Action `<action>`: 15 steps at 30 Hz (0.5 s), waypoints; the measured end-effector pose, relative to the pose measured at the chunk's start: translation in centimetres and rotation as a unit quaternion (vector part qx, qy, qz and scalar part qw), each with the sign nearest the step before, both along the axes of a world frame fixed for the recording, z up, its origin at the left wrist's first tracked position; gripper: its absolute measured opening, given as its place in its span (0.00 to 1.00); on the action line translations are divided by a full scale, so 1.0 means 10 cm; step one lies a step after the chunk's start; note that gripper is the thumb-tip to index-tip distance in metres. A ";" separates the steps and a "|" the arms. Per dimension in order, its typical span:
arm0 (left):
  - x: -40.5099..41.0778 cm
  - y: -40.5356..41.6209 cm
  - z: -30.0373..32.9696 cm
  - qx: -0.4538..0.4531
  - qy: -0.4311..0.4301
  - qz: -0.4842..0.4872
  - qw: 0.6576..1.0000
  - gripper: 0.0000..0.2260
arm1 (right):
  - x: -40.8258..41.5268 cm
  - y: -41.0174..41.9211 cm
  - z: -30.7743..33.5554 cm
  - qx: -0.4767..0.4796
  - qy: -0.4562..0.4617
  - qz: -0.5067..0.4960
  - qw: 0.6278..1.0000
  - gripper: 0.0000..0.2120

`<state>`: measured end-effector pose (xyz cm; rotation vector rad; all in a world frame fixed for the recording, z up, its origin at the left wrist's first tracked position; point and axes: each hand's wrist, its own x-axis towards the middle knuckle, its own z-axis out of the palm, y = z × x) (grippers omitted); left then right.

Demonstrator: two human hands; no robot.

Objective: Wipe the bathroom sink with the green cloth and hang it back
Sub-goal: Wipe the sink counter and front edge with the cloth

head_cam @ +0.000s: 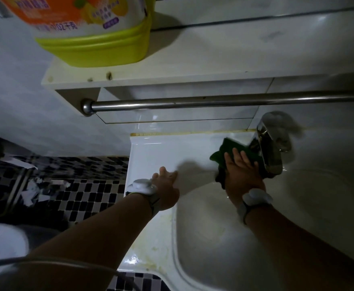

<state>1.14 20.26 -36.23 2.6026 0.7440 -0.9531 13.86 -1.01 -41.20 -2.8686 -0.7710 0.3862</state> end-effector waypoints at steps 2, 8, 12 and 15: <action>0.01 -0.01 0.01 -0.009 0.004 -0.003 1.000 0.30 | -0.09 0.21 -0.01 0.001 0.001 0.003 1.000 0.30; 0.07 -0.01 -0.05 -0.011 0.007 0.001 1.000 0.30 | -0.06 1.04 0.14 -0.005 0.088 0.209 0.974 0.41; 0.09 0.03 0.17 0.015 -0.006 0.026 1.000 0.16 | -0.25 1.36 0.15 0.005 0.105 0.298 0.949 0.31; 0.00 0.28 0.22 0.055 -0.019 0.047 0.997 0.13 | -0.52 1.32 0.01 0.064 0.074 0.351 0.931 0.23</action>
